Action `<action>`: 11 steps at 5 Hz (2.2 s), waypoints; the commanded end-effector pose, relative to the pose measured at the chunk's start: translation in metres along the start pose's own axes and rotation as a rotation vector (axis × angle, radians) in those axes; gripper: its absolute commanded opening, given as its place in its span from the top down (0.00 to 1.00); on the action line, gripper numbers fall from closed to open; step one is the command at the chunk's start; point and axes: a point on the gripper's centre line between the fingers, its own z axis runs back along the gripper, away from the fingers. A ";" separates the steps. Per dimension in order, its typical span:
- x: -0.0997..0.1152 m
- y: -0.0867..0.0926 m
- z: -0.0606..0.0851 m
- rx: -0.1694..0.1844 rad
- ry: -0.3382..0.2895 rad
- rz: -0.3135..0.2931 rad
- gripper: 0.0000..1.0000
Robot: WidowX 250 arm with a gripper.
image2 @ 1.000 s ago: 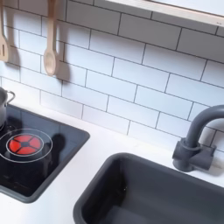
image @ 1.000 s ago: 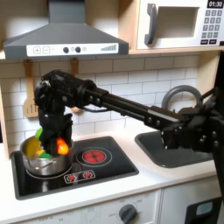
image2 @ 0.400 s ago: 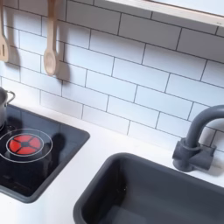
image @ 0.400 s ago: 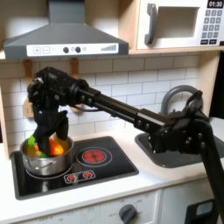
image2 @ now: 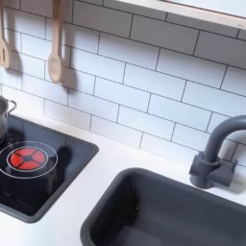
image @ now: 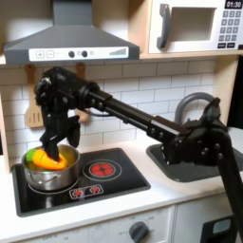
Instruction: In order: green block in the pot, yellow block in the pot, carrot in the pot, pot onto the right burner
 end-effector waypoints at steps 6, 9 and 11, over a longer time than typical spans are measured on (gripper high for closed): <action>-0.026 -0.010 -0.014 -0.051 0.134 -0.201 0.00; -0.009 -0.007 -0.021 -0.036 0.169 -0.241 0.00; -0.003 -0.017 -0.032 -0.028 0.202 -0.303 0.00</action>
